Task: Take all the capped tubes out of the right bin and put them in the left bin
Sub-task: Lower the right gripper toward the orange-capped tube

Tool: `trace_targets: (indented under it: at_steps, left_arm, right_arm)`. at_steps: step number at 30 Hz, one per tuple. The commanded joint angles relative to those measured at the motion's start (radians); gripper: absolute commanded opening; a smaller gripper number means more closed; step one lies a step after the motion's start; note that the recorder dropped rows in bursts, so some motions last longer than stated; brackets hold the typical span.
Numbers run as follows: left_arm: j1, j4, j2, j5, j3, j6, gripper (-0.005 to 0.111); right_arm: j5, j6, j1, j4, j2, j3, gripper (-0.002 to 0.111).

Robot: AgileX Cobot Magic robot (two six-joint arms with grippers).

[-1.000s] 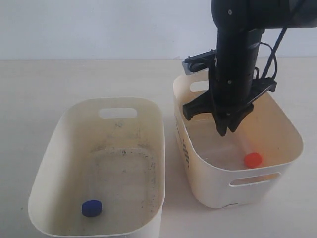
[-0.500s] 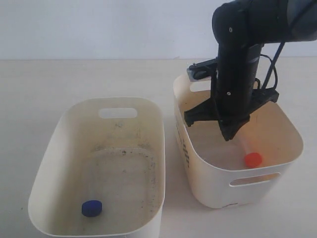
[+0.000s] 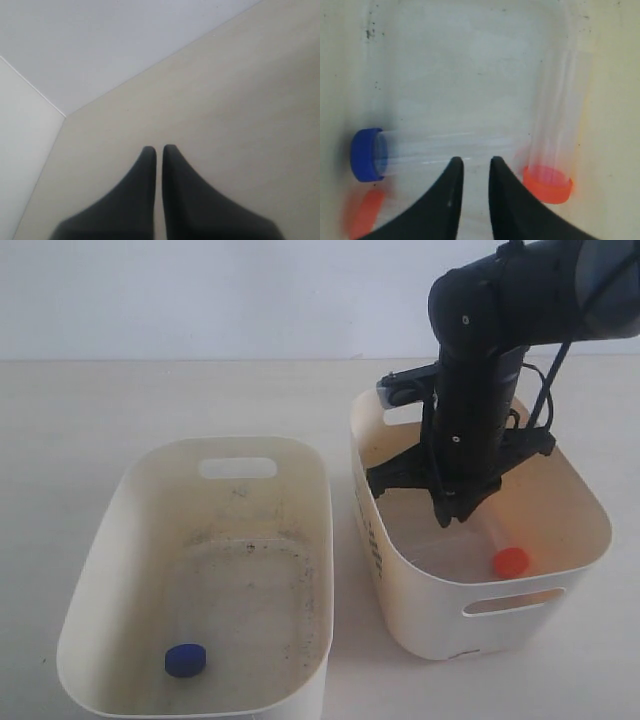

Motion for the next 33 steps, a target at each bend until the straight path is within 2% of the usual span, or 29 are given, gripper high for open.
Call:
trace_targets:
  at_steps: [1, 10, 11, 14, 17, 20, 33]
  left_arm:
    - [-0.001, -0.003, 0.004, -0.005, -0.004, -0.001, 0.004]
    - [-0.001, -0.003, 0.004, -0.007, -0.004, -0.001, 0.004]
    - [-0.001, -0.003, 0.004, -0.007, -0.004, -0.001, 0.004]
    - [-0.001, -0.003, 0.004, -0.005, -0.004, -0.001, 0.004]
    - [-0.001, -0.003, 0.004, -0.005, -0.004, -0.001, 0.004]
    - [-0.001, -0.003, 0.004, -0.005, -0.004, -0.001, 0.004]
    - [-0.001, -0.003, 0.004, -0.005, -0.004, -0.001, 0.004]
  right_arm:
    - [-0.004, -0.011, 0.003, 0.005, -0.005, 0.003, 0.039]
    - [-0.014, -0.053, 0.003, 0.005, 0.033, 0.015, 0.04]
    - [-0.014, -0.053, 0.003, 0.005, 0.036, 0.015, 0.043]
    - [-0.049, -0.055, 0.004, 0.005, 0.04, 0.015, 0.062]
    - [-0.079, -0.056, 0.004, -0.004, 0.04, 0.015, 0.059]
    - [-0.107, -0.056, 0.004, -0.054, 0.04, 0.015, 0.059]
    - [-0.115, -0.056, 0.004, -0.061, 0.134, 0.015, 0.059]
